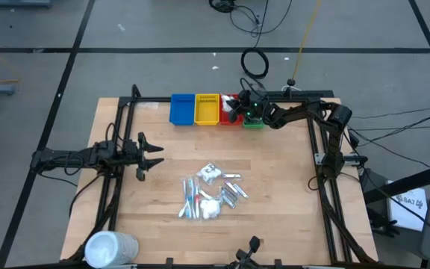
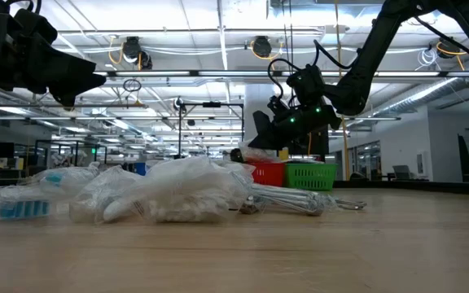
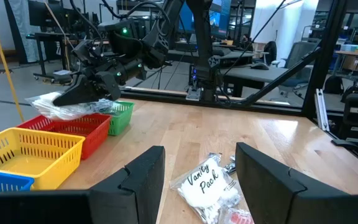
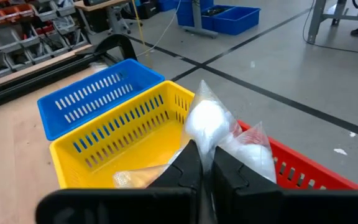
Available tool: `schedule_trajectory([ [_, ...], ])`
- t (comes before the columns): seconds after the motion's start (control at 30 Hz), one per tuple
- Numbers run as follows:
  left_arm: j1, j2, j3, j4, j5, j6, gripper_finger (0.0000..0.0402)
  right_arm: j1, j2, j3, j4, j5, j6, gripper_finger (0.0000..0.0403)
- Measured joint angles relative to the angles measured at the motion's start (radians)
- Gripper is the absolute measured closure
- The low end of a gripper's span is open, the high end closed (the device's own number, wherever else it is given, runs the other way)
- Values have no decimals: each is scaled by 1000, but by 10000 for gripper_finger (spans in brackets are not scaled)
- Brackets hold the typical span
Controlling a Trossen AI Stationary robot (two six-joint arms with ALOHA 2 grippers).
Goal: Pick & Place Travel size toiletries
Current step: Put the cotton pack into the red bin
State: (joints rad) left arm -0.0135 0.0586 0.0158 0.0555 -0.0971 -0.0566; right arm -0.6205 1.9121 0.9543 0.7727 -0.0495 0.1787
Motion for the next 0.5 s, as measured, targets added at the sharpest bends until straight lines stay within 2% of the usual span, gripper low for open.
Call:
schedule_trajectory([
  [0.27, 0, 0, 0, 0, 0, 0, 210, 0, 0, 0, -2, 0, 0, 398],
  [0.5, 0, 0, 0, 0, 0, 0, 210, 0, 0, -1, -8, 0, 0, 381],
])
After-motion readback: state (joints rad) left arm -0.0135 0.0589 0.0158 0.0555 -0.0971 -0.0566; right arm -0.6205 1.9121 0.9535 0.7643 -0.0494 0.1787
